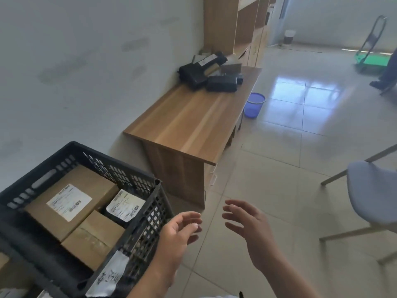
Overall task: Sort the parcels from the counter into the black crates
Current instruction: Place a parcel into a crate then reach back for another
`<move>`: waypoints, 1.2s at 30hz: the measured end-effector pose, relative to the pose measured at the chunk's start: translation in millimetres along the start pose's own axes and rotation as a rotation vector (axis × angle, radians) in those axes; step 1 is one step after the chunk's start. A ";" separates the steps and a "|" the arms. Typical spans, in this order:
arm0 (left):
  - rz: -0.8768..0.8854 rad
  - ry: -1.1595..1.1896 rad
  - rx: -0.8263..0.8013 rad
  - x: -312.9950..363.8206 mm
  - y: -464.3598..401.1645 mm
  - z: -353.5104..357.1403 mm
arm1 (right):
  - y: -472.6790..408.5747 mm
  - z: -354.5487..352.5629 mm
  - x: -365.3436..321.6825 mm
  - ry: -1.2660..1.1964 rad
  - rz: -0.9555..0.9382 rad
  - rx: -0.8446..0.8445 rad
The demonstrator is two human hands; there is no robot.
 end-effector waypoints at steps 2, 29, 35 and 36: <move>-0.001 -0.023 -0.010 10.1 -14.4 19.6 | -19.2 -15.8 -12.5 -0.027 0.005 0.013; -0.066 0.042 -0.210 197.0 -432.1 293.0 | -382.4 -168.0 -210.5 -0.119 0.053 0.302; -0.093 -0.035 -0.144 211.0 -504.7 319.1 | -492.5 -176.0 -244.9 -0.127 0.081 0.245; -0.100 -0.050 -0.125 214.8 -516.9 323.4 | -513.1 -175.3 -251.4 -0.130 0.089 0.226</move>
Point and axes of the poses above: each hand's wrist, its own y-axis away from the middle knuckle, its own z-axis out of the palm, x = y × z, the point moved 8 cm from there along -y, towards the middle knuckle
